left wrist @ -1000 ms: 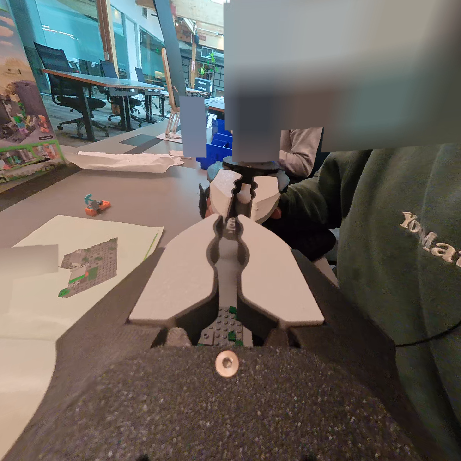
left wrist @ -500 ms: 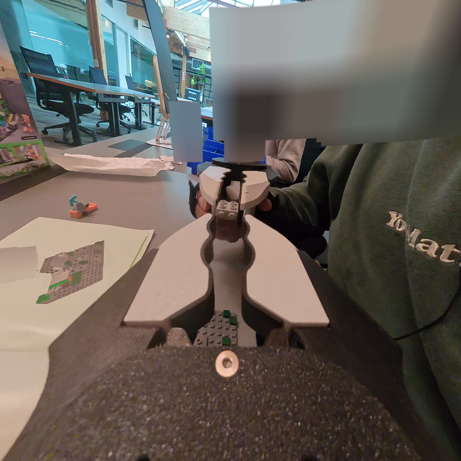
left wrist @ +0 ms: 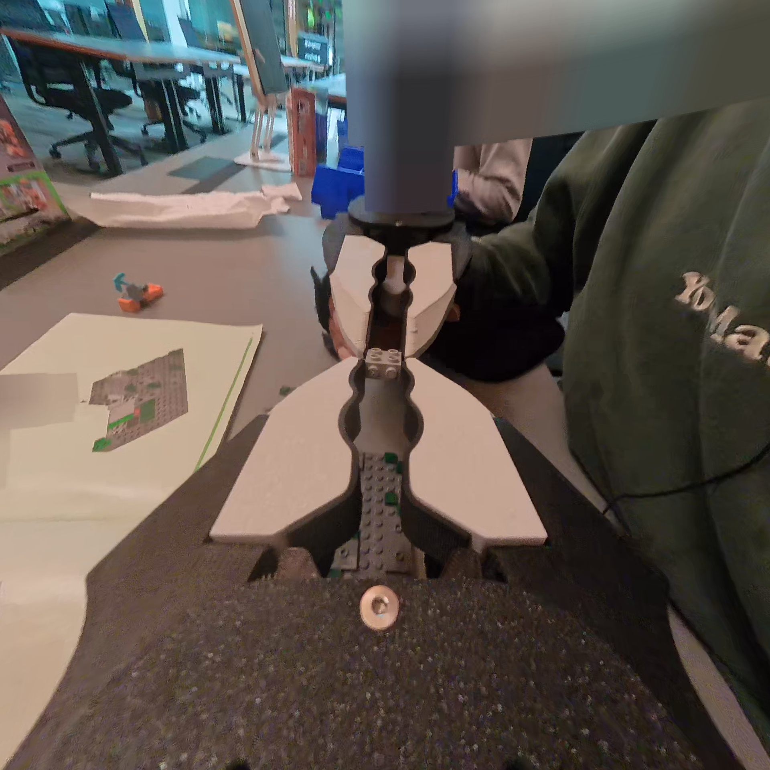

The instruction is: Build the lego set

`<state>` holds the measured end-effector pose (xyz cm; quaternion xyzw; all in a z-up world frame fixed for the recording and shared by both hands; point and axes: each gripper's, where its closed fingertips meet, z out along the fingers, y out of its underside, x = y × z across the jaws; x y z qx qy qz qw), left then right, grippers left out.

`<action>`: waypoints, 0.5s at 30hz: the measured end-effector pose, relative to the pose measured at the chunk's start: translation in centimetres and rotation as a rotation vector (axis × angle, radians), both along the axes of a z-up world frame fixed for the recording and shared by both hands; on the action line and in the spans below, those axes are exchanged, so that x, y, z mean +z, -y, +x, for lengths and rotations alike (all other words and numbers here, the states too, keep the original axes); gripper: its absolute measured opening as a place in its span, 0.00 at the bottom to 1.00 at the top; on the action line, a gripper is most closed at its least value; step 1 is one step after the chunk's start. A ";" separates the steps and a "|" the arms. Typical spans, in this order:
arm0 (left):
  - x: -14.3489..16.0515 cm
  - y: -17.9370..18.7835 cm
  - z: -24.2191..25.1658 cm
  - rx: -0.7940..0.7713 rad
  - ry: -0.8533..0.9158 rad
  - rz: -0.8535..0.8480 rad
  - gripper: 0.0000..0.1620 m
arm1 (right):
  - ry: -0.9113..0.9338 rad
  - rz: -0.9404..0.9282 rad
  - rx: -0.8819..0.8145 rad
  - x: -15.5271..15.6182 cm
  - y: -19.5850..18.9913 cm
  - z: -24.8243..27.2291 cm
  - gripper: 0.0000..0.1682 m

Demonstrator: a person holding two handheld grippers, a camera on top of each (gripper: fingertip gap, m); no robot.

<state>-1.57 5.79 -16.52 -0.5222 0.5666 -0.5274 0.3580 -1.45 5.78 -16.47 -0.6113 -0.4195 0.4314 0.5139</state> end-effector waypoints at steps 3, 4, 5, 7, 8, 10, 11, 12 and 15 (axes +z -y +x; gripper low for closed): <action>-1.0 -0.7 -0.6 0.020 -0.053 0.001 0.09 | 0.075 -0.023 -0.015 -1.3 -0.4 0.1 0.10; -1.4 -1.0 -0.7 0.032 -0.075 0.005 0.09 | 0.082 -0.036 -0.020 -1.5 -0.6 0.1 0.10; -1.9 -1.2 -0.9 0.042 -0.101 0.012 0.09 | 0.091 -0.051 -0.027 -1.8 -0.7 0.1 0.10; -3.1 -2.0 -0.9 0.085 -0.171 0.024 0.10 | 0.135 -0.082 -0.061 -2.6 -1.4 0.2 0.12; -3.7 -2.6 -0.8 0.117 -0.211 0.023 0.09 | 0.164 -0.096 -0.085 -3.0 -1.7 0.2 0.13; -4.5 -3.7 -0.7 0.184 -0.278 0.028 0.09 | 0.213 -0.114 -0.140 -3.7 -2.5 0.3 0.14; -5.1 -4.2 -0.7 0.216 -0.321 0.038 0.09 | 0.234 -0.118 -0.165 -4.0 -2.9 0.3 0.15; -5.7 -4.6 -0.7 0.242 -0.372 0.049 0.09 | 0.254 -0.119 -0.184 -4.2 -3.1 0.3 0.15; -6.5 -4.9 -1.0 0.245 -0.440 0.043 0.10 | 0.305 -0.117 -0.204 -4.8 -3.4 0.1 0.15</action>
